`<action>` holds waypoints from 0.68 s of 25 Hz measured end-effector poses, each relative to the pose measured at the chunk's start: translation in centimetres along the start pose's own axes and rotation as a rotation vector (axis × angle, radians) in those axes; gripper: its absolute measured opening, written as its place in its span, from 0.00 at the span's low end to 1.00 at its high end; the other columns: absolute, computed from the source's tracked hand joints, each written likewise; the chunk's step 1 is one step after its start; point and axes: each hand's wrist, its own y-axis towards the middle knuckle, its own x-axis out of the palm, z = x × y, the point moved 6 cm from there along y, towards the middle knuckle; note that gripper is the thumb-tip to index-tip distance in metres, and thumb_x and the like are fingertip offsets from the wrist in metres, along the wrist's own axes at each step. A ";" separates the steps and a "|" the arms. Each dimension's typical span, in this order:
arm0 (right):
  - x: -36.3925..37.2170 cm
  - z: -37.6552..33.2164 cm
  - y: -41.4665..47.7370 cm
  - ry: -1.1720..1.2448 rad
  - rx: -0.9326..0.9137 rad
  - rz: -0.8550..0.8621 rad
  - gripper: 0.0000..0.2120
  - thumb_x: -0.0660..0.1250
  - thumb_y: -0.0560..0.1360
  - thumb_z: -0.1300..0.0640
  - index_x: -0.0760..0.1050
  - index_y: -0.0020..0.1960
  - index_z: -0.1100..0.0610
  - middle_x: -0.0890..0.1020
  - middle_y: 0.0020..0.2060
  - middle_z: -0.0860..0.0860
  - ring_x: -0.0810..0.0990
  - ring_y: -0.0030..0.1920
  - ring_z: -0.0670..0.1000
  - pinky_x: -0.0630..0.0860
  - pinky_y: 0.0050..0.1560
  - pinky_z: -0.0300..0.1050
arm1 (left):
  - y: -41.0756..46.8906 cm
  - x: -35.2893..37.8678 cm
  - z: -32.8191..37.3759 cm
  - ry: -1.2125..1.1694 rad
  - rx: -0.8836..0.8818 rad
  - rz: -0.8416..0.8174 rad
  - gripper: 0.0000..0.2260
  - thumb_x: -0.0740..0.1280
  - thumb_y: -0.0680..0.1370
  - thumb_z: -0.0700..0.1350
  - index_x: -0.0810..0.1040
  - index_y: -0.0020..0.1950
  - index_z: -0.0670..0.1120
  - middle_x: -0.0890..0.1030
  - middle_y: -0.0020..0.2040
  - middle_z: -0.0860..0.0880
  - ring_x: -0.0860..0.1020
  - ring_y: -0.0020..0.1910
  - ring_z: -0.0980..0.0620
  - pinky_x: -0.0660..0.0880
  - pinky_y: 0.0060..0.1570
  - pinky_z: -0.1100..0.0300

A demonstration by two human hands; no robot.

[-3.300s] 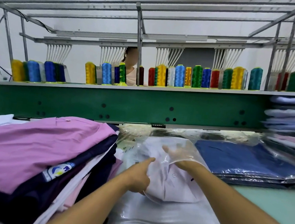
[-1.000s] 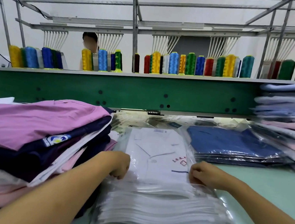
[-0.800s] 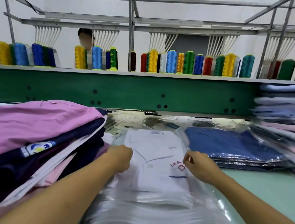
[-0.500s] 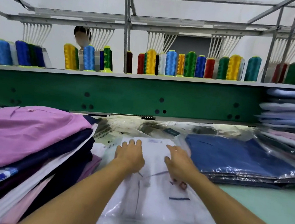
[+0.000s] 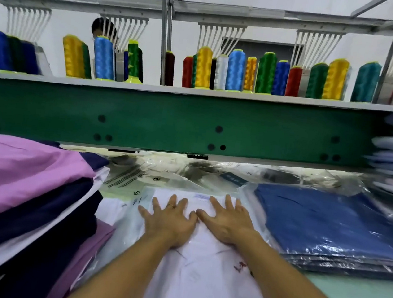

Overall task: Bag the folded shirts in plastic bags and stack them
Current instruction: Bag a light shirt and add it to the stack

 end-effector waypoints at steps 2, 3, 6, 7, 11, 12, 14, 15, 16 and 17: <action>-0.1 0.9 -0.2 0.008 0.040 -0.020 0.43 0.43 0.75 0.24 0.44 0.83 0.46 0.43 0.82 0.55 0.43 0.82 0.58 0.44 0.80 0.55 | -0.1 -0.1 -0.6 0.010 -0.041 0.000 0.33 0.43 0.78 0.70 0.48 0.81 0.59 0.47 0.82 0.54 0.44 0.79 0.35 0.40 0.73 0.31; -0.2 1.2 -0.5 0.011 0.059 -0.015 0.42 0.42 0.76 0.25 0.44 0.83 0.48 0.45 0.82 0.56 0.45 0.82 0.57 0.45 0.80 0.54 | -0.4 -0.2 -1.1 0.014 -0.068 0.002 0.35 0.43 0.77 0.72 0.48 0.81 0.59 0.47 0.82 0.53 0.44 0.79 0.34 0.41 0.73 0.32; -1.1 1.6 -2.1 0.021 0.105 0.126 0.36 0.45 0.81 0.35 0.56 0.81 0.56 0.61 0.78 0.60 0.61 0.78 0.59 0.58 0.76 0.54 | -1.5 -0.4 -2.4 0.015 -0.147 -0.004 0.37 0.42 0.77 0.72 0.47 0.82 0.55 0.46 0.82 0.47 0.43 0.78 0.31 0.40 0.74 0.34; -1.6 1.5 -2.8 -0.005 0.107 0.197 0.31 0.46 0.83 0.40 0.62 0.78 0.59 0.68 0.74 0.61 0.67 0.73 0.60 0.64 0.73 0.54 | -1.8 -0.8 -2.5 0.039 -0.173 -0.018 0.36 0.42 0.78 0.70 0.47 0.82 0.54 0.47 0.82 0.45 0.44 0.78 0.30 0.40 0.74 0.34; -3.2 1.1 -5.6 -0.088 0.144 0.253 0.23 0.49 0.82 0.61 0.62 0.76 0.67 0.73 0.69 0.63 0.72 0.68 0.61 0.71 0.68 0.54 | -4.2 -3.1 -0.5 0.153 -0.163 -0.044 0.25 0.50 0.84 0.54 0.57 0.79 0.47 0.60 0.79 0.43 0.56 0.76 0.31 0.48 0.74 0.33; -3.5 1.0 -6.3 -0.072 0.145 0.243 0.25 0.49 0.81 0.62 0.59 0.77 0.67 0.71 0.71 0.62 0.70 0.70 0.61 0.70 0.70 0.54 | -5.2 -3.4 0.3 0.140 -0.118 -0.029 0.23 0.52 0.83 0.51 0.60 0.77 0.47 0.65 0.77 0.44 0.60 0.75 0.33 0.50 0.73 0.35; -4.1 -0.1 -8.2 -0.079 0.089 0.227 0.28 0.50 0.81 0.62 0.54 0.80 0.64 0.65 0.75 0.61 0.66 0.73 0.61 0.67 0.71 0.55 | -7.6 -3.8 1.3 0.082 -0.036 -0.002 0.20 0.54 0.82 0.51 0.63 0.74 0.48 0.69 0.73 0.45 0.65 0.72 0.36 0.54 0.73 0.38; -4.2 -1.0 -9.3 -0.078 0.057 0.212 0.28 0.50 0.81 0.60 0.53 0.80 0.63 0.64 0.77 0.60 0.65 0.74 0.61 0.66 0.72 0.55 | -9.0 -3.9 1.7 0.056 -0.008 0.009 0.20 0.54 0.82 0.52 0.64 0.73 0.49 0.70 0.72 0.46 0.66 0.72 0.36 0.55 0.72 0.38; -4.1 -1.9 -10.4 -0.063 0.024 0.192 0.28 0.51 0.82 0.58 0.53 0.81 0.60 0.62 0.77 0.59 0.64 0.74 0.61 0.65 0.71 0.56 | -10.2 -3.9 2.0 0.032 0.008 0.014 0.20 0.54 0.82 0.53 0.64 0.73 0.49 0.70 0.72 0.47 0.66 0.71 0.36 0.55 0.72 0.38; -3.8 -3.0 -11.7 -0.040 -0.010 0.170 0.28 0.53 0.82 0.56 0.52 0.81 0.58 0.61 0.78 0.59 0.63 0.75 0.62 0.64 0.72 0.56 | -11.6 -3.8 2.3 0.005 0.018 0.013 0.20 0.54 0.82 0.53 0.64 0.73 0.50 0.70 0.72 0.47 0.65 0.72 0.36 0.54 0.71 0.37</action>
